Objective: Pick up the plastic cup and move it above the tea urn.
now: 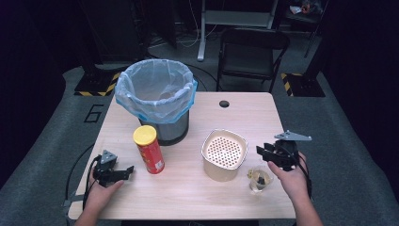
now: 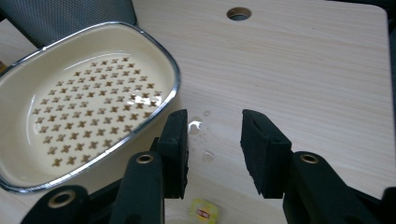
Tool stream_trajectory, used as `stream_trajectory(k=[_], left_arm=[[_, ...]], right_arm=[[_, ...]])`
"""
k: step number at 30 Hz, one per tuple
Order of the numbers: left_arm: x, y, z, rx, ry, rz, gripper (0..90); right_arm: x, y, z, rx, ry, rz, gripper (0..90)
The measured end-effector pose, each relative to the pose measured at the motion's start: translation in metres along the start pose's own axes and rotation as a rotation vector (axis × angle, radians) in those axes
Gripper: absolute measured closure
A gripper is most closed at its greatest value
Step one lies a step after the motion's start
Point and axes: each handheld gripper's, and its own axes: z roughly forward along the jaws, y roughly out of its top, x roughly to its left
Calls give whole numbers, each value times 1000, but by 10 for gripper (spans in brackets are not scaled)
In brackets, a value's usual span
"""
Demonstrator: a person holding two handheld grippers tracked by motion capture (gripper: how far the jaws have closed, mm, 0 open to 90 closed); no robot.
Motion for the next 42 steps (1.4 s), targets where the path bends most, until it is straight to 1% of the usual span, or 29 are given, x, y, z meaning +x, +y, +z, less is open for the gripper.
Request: stream_trajectory(k=[1, 2, 3, 4, 5, 6, 8, 10, 13, 14, 15, 16, 18, 24, 29, 30, 33, 39, 42], left_arm=[[0, 0, 0, 0, 0, 0, 131], [0, 0, 0, 1, 0, 1, 131], [0, 0, 0, 1, 0, 1, 131], [0, 0, 0, 2, 0, 2, 132], [0, 0, 0, 2, 0, 2, 132], [0, 0, 0, 1, -2, 1, 132], [0, 0, 0, 0, -4, -3, 132], [0, 0, 0, 1, -2, 2, 132], [0, 0, 0, 2, -3, 4, 132], [0, 0, 0, 2, -6, 0, 132], [0, 0, 0, 2, -7, 1, 132], [0, 0, 0, 2, -7, 1, 132], [0, 0, 0, 4, -7, 1, 132], [0, 0, 0, 2, -6, 1, 132], [0, 0, 0, 4, -6, 3, 131], [0, 0, 0, 3, -6, 1, 131], [0, 0, 0, 2, -6, 1, 131], [0, 0, 0, 3, -6, 1, 131], [0, 0, 0, 3, -6, 2, 131]], right_arm=[[0, 0, 0, 0, 0, 0, 611], [7, 3, 6, 4, 7, -7, 616], [7, 3, 6, 4, 7, -7, 616], [13, 5, 9, 0, 13, -13, 619], [13, 5, 9, 0, 13, -13, 619], [19, 9, 12, -2, 11, -18, 619], [21, 11, 17, 8, 12, -26, 610], [24, 12, 24, 25, 19, -14, 607], [27, 12, 32, 41, 13, -24, 637], [27, 12, 32, 41, 13, -24, 637], [27, 11, 37, 59, 9, -16, 650], [27, 11, 39, 59, 15, -14, 651], [28, 11, 42, 58, 10, -10, 657], [29, 13, 45, 66, -2, -16, 672], [28, 13, 45, 62, -2, -22, 676], [29, 13, 44, 62, 11, -20, 694], [30, 12, 43, 67, 18, -32, 716], [36, 10, 40, 66, 29, -66, 727], [37, 9, 38, 62, 34, -66, 729]])
